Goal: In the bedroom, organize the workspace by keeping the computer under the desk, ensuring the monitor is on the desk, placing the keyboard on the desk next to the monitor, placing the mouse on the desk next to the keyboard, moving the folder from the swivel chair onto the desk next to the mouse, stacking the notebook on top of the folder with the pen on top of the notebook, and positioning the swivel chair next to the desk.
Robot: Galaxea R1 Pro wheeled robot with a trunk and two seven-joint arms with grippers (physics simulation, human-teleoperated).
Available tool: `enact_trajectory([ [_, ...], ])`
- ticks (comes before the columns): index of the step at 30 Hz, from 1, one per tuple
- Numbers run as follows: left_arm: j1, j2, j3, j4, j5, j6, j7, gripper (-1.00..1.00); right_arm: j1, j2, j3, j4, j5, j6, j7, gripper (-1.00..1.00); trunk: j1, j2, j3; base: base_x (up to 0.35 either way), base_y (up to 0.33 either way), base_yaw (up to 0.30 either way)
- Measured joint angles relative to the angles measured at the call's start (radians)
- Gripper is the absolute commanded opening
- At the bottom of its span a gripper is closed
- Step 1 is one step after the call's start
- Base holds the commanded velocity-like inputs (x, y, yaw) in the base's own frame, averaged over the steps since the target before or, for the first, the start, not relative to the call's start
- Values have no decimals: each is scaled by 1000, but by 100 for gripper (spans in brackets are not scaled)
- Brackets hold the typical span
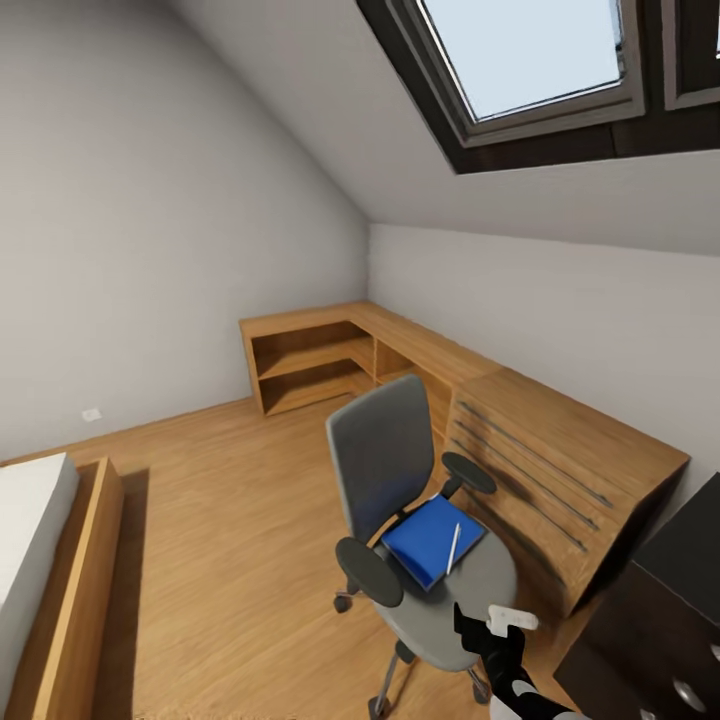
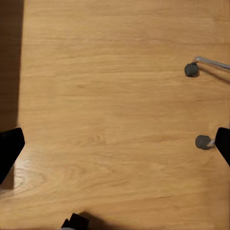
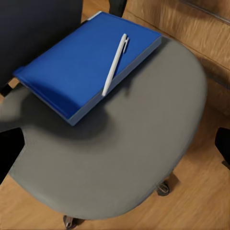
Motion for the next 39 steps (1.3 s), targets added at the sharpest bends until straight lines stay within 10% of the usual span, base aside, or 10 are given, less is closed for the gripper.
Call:
enact_trajectory([
  [34, 0, 2, 0, 2, 12, 7, 3, 100, 0, -7, 1, -2, 0, 9, 0, 100, -1, 0, 0, 93, -182, 90],
  [39, 0, 2, 1, 2, 12, 8, 4, 100, -1, -8, 3, -69, 0, 194, -3, 100, 0, 0, 0, 188, 0, 0],
])
